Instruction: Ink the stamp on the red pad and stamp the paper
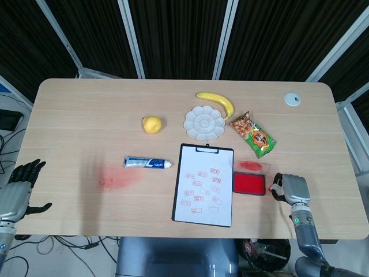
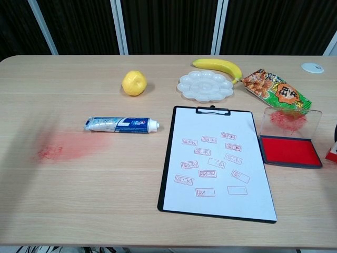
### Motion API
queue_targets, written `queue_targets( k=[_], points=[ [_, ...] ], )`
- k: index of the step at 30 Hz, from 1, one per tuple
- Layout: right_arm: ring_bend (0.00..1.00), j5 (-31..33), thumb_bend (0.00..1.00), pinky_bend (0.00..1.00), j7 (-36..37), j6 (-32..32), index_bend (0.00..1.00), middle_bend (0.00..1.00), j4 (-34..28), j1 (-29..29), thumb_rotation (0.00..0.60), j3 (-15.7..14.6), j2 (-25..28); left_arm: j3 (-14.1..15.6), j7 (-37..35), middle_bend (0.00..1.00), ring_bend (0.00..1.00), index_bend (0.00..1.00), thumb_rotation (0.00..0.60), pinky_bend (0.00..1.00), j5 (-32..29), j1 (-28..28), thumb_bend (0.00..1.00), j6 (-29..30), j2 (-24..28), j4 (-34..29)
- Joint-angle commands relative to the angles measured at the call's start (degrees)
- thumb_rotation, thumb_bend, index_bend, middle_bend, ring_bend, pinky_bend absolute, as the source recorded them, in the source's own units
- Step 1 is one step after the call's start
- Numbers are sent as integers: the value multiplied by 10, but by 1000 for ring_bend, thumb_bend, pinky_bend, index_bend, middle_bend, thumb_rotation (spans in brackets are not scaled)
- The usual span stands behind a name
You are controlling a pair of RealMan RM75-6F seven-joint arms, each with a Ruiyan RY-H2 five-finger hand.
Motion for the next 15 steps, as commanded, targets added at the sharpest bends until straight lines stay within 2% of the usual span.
queue_targets(
  k=[1, 15],
  points=[
    [816, 0, 571, 808, -3, 0, 907, 711, 1, -1, 600, 1, -3, 0, 0, 0, 0, 0, 600, 0, 0, 0, 15, 0, 0, 0],
    [806, 30, 509, 808, -35, -10, 895, 699, 4, -5, 600, 9, -5, 1, 1, 0, 0, 0, 600, 0, 1, 3, 15, 2, 2, -2]
  ],
)
